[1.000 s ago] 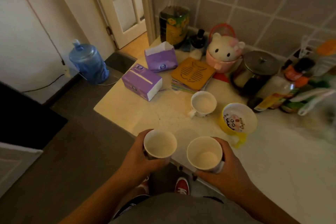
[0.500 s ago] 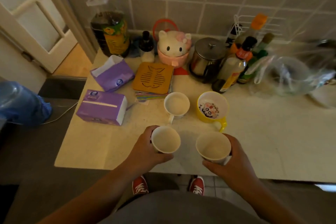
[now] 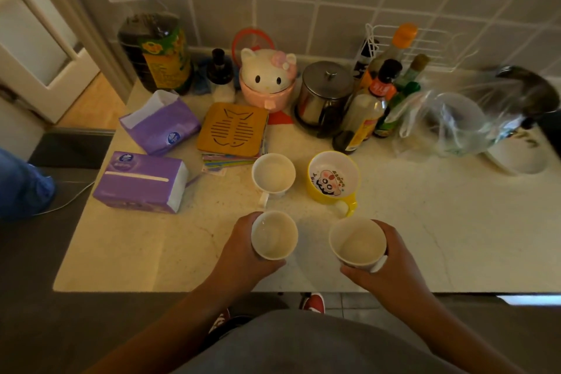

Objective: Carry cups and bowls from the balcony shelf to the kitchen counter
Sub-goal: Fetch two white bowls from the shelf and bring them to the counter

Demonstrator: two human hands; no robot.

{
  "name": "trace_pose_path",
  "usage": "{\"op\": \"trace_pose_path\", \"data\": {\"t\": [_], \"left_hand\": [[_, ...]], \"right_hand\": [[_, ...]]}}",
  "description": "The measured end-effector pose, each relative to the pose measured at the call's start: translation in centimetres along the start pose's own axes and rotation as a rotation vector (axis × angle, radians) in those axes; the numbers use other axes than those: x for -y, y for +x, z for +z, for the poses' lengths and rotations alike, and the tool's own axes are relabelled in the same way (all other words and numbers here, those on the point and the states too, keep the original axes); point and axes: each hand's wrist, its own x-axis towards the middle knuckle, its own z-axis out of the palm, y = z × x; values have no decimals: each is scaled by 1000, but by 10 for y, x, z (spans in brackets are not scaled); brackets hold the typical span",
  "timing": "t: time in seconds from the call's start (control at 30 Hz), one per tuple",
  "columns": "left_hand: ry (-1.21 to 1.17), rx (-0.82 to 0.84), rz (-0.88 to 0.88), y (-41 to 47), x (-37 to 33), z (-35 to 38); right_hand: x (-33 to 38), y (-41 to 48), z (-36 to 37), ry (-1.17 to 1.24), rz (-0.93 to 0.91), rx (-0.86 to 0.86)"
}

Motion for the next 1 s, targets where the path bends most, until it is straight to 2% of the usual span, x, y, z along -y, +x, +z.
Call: {"op": "trace_pose_path", "data": {"t": [0.4, 0.5, 0.7, 0.8, 1.0], "left_hand": [[45, -23, 0, -2, 3, 5], [188, 18, -32, -6, 8, -2], [723, 22, -19, -18, 35, -24], [807, 62, -7, -25, 46, -31], [831, 104, -27, -23, 42, -32]], "right_hand": [[-15, 4, -9, -16, -25, 28], [-18, 5, -2, -13, -18, 44], [-27, 9, 19, 6, 4, 74], [-30, 12, 26, 24, -2, 75], [-35, 18, 38, 46, 21, 77]]}}
